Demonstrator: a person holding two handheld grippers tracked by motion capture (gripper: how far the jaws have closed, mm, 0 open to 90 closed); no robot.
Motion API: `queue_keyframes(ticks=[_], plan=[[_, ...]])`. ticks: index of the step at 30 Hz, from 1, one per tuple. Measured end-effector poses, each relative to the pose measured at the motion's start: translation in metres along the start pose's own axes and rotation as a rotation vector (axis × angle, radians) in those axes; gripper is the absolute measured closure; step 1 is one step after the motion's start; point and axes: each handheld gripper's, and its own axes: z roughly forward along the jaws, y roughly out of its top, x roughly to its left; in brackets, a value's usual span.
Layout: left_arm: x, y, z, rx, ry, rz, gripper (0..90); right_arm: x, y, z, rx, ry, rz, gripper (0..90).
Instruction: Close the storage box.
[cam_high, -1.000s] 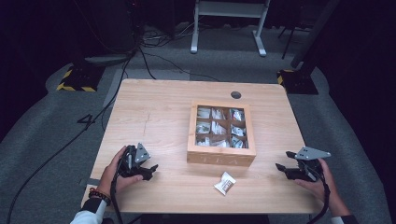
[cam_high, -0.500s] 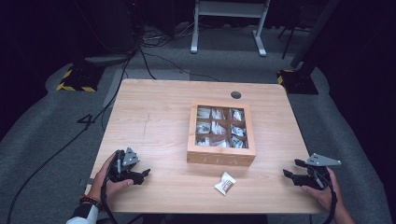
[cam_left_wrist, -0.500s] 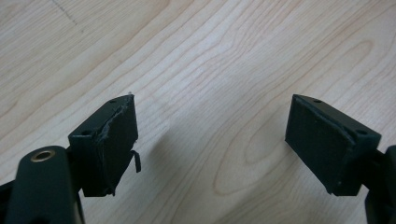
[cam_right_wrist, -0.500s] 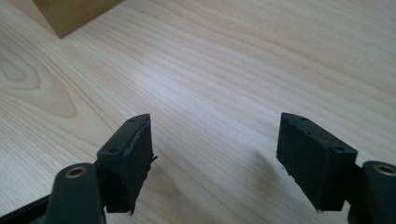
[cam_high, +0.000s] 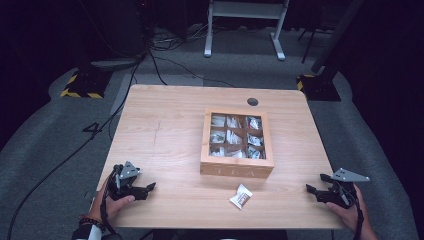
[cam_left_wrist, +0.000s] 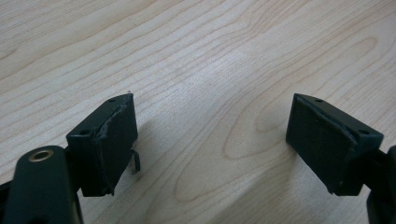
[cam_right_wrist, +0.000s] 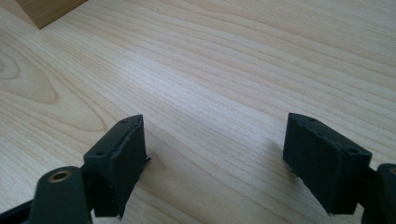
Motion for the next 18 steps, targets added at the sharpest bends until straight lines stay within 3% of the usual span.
queue_keyframes(ticks=[18], plan=[[0.0001, 0.0, 0.0001, -0.002, 0.001, 0.001, 16.9, -0.0002, 0.0007, 0.0008, 0.001, -0.011, 0.008, 21.5]])
